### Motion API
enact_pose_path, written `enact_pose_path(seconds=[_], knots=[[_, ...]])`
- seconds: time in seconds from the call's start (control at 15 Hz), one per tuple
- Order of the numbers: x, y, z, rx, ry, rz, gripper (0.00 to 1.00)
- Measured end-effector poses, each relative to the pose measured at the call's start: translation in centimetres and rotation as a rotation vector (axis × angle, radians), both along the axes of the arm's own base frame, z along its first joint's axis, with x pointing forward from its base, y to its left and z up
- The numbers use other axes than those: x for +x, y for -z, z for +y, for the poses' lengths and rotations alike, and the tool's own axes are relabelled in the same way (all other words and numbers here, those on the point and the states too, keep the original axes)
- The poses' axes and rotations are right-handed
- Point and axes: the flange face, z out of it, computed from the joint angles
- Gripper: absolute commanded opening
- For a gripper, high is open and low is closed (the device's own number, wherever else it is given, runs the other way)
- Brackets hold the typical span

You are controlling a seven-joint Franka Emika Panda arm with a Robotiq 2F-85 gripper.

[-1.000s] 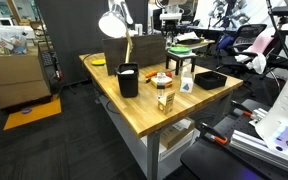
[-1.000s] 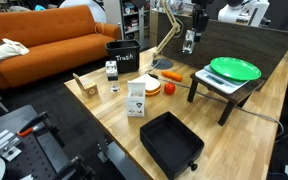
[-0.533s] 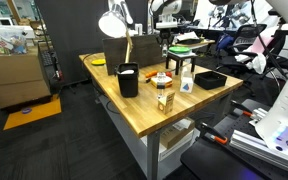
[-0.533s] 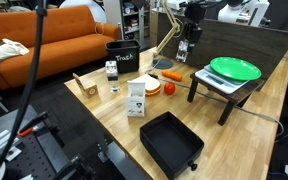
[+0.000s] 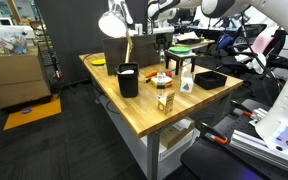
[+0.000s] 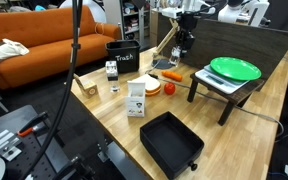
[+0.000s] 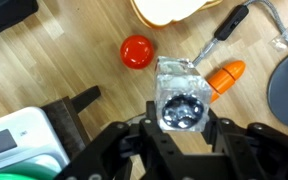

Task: Remove the bottle from the green plate and put it on the table

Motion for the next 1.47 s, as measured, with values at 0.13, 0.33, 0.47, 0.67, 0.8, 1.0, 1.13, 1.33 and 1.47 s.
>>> enact_pose_path(seconds=[0.13,0.33,0.47,0.67,0.8,1.0,1.13,1.33,1.47], knots=[[0.1,0.5,0.4,0.003,-0.009,0.011,0.18],[0.2,1.2,0.8,0.010,-0.021,0.022,0.18],[0.3,1.8,1.1,0.017,-0.031,0.026,0.43],[0.3,2.1,1.2,0.018,-0.032,0.029,0.43],[0.3,2.1,1.2,0.018,-0.032,0.029,0.43],[0.3,2.1,1.2,0.018,-0.032,0.030,0.18],[0.3,2.5,1.2,0.018,-0.029,0.035,0.18],[0.0,5.3,1.5,0.012,-0.017,0.071,0.18],[-0.2,7.9,2.4,0.011,-0.013,0.104,0.18]])
